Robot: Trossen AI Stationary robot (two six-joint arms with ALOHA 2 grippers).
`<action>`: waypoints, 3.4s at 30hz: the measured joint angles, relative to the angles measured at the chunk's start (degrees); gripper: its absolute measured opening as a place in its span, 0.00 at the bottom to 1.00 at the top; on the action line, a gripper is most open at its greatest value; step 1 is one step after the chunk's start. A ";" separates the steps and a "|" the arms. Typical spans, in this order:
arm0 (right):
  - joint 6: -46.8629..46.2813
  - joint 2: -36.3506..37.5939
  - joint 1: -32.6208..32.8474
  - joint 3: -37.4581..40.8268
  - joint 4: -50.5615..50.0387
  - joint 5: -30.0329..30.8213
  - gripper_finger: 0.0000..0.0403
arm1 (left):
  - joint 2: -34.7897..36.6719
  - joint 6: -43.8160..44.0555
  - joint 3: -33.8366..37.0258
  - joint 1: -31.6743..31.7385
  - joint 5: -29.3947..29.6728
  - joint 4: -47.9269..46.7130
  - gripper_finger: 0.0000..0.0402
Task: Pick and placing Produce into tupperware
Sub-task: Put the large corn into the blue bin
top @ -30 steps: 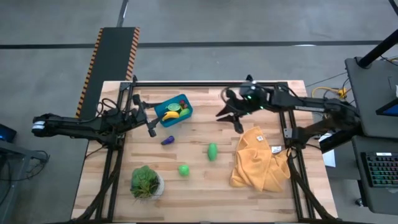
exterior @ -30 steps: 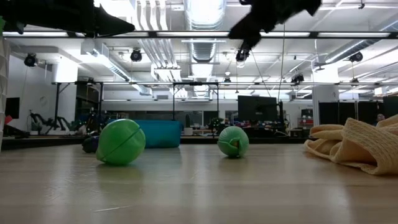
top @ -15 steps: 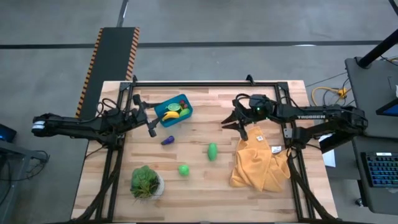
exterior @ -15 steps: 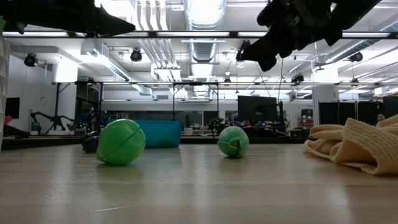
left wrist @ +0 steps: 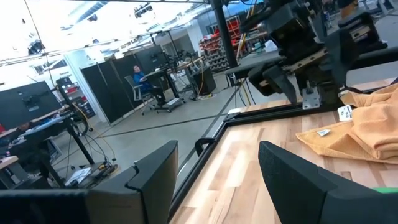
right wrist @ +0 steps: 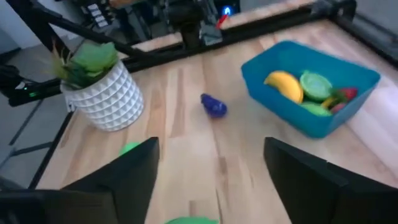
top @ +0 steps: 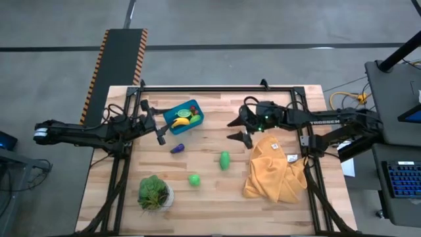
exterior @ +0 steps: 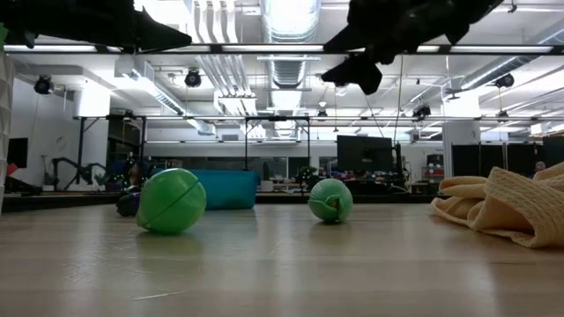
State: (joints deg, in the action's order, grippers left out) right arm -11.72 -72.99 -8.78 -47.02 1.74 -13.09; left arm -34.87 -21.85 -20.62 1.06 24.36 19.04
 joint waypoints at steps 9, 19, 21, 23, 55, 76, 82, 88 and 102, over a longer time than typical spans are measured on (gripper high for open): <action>-7.73 -6.07 2.21 -6.80 -9.24 -0.77 0.75 | -0.25 0.00 0.03 0.00 -0.02 0.00 0.52; -24.59 -16.19 6.18 -18.77 -25.32 5.34 0.72 | -0.25 -0.04 0.00 -0.02 -0.01 0.01 0.52; -27.46 -18.17 6.88 -21.75 -30.44 8.43 0.71 | -0.21 -0.04 0.02 -0.02 0.00 0.01 0.52; -30.14 -20.21 7.51 -24.46 -35.33 11.56 0.70 | -0.25 -0.04 0.04 -0.02 -0.01 -0.01 0.52; -73.20 -38.71 18.80 -34.25 -47.16 24.77 0.67 | -0.42 -2.60 0.15 -0.02 -0.02 -0.03 0.52; -73.34 -45.24 18.78 -34.25 -45.99 24.77 0.67 | -0.77 -2.60 0.20 -0.01 -0.04 0.01 0.52; -73.02 -45.22 18.78 -34.25 -46.19 24.76 0.65 | -0.90 -2.60 0.11 -0.02 -0.05 -0.05 0.52; -72.10 -45.22 18.78 -34.25 -46.56 24.71 0.57 | -1.13 -2.73 0.10 -0.02 -0.06 0.01 0.52; -70.55 -45.18 18.75 -34.23 -46.51 23.40 0.53 | -1.44 -2.84 0.09 -0.01 -0.05 0.18 0.52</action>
State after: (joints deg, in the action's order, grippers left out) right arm -82.26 -118.17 9.98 -81.25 -44.77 10.31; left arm -36.30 -24.69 -20.53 1.05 24.31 19.22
